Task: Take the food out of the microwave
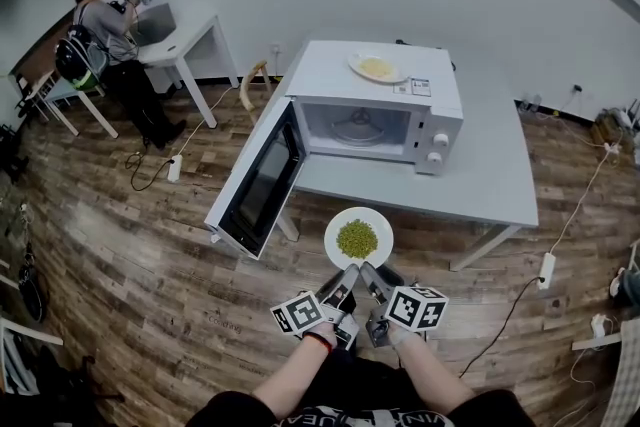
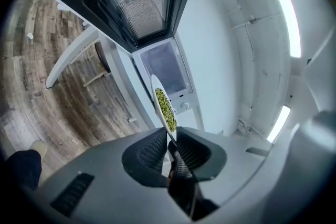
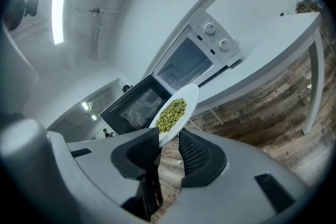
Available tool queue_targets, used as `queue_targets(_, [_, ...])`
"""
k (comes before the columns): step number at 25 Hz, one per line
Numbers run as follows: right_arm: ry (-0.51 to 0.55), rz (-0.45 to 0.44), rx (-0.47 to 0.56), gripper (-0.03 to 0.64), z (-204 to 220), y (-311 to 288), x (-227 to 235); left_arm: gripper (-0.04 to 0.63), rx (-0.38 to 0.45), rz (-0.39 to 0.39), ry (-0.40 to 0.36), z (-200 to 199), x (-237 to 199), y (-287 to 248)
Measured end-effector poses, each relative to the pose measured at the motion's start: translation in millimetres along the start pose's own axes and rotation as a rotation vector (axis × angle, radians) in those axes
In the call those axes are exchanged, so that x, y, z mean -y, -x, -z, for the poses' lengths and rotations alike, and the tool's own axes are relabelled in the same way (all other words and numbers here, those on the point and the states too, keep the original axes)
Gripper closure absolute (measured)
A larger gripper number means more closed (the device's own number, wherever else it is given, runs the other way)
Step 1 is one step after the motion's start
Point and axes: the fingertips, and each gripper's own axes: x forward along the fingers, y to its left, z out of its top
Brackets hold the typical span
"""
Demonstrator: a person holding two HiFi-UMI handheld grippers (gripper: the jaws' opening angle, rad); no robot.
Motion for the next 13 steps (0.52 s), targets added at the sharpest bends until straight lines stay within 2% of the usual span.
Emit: queue_targets(13, [-0.007, -0.011, 0.003, 0.492, -4.7, 3.1, 2.6, 0.538, -0.008, -0.011, -0.007, 2.7, 3.2, -4.8])
